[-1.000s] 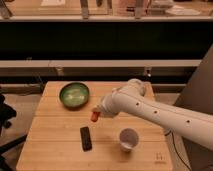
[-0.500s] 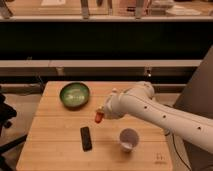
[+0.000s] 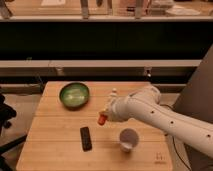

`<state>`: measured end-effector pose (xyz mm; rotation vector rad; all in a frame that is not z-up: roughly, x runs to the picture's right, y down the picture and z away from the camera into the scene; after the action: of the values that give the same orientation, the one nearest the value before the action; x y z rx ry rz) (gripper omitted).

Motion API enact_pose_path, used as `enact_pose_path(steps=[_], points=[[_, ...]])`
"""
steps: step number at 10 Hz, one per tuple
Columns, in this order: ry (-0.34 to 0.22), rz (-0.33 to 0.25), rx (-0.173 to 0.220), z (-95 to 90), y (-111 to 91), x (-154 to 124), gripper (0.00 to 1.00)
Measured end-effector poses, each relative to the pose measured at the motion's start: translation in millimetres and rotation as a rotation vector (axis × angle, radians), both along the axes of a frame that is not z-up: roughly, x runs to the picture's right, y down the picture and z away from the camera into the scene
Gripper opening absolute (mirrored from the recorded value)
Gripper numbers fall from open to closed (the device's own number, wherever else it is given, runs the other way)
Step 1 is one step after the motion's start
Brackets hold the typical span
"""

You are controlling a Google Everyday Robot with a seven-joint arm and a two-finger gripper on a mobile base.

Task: Place the pepper in the ceramic cup

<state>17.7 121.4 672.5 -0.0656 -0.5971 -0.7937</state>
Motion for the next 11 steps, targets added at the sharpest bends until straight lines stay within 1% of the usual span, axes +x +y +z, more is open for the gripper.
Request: enact_pose_path(steps=[2,4,7,10,11], points=[[0.0,0.015,-0.007,-5.5,4,17,0.0],[-0.004,0.026,-0.015,-9.5,7,23,0.0],[-0.013,0.053,-0.029,-16.5,16,40,0.0],[-0.018,0.073,-0.035,-16.7,25,54,0.0],[-0.018,0.074,-0.035,-15.7,27,54,0.0]])
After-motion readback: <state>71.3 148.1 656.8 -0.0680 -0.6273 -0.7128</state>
